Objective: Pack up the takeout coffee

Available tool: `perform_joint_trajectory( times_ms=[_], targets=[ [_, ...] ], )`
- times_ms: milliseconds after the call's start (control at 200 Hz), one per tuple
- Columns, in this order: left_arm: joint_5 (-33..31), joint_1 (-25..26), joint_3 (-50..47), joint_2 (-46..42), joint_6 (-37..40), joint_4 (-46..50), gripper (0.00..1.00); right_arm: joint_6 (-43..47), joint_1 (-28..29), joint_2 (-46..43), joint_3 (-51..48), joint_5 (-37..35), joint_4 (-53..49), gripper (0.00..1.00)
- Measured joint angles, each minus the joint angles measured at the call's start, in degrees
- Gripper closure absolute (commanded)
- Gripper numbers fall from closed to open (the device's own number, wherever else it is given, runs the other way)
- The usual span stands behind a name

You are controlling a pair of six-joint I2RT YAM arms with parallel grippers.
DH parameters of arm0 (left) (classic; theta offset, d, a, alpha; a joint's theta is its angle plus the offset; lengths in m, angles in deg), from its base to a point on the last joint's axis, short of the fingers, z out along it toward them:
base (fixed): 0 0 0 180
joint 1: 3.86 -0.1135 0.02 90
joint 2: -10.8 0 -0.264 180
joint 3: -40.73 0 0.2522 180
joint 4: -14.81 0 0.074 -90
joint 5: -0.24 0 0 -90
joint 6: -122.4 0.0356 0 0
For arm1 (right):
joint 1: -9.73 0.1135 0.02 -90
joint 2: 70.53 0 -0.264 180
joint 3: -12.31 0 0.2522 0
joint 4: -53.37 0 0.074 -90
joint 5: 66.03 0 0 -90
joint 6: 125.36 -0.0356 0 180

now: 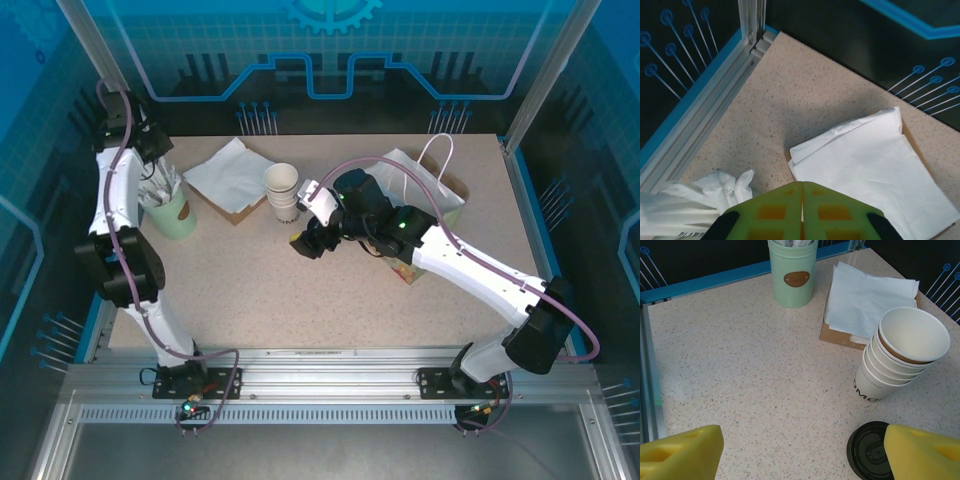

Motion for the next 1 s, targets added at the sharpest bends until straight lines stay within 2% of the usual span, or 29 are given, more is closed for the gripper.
perform_joint_trajectory(
  times_ms=[210, 340, 430, 555, 705, 860, 1000],
  targets=[
    [-0.6, 0.8, 2.8, -7.8, 0.4, 0.7, 0.97, -0.5, 0.0, -0.2, 0.1, -0.5, -1.1, 0.15],
    [-2.1, 4.6, 5.0, -15.1, 1.0, 0.7, 0.98, -0.8, 0.0, -1.4, 1.3, -2.5, -3.8, 0.15],
    [-3.2, 10.6, 5.5, -21.1, 1.6, -0.2, 0.99, -0.8, 0.0, -3.1, 3.2, -4.9, -6.8, 0.14],
    [-2.8, 22.7, 4.9, -28.9, 1.7, -4.1, 1.00, -0.8, -0.7, -7.0, 6.6, -10.5, -12.5, 0.13],
    [-0.8, 35.7, 2.9, -32.6, 1.0, -10.8, 1.00, -1.5, -4.5, -14.1, 9.9, -17.9, -19.5, 0.13],
    [0.1, 47.1, 3.9, -26.5, 1.3, -17.7, 1.00, -3.6, -10.2, -23.4, 10.3, -21.6, -24.0, 0.13],
    [0.5, 52.4, 9.5, -14.5, 1.8, -19.8, 1.00, -4.8, -12.5, -28.4, 10.3, -22.2, -25.9, 0.12]
  ],
)
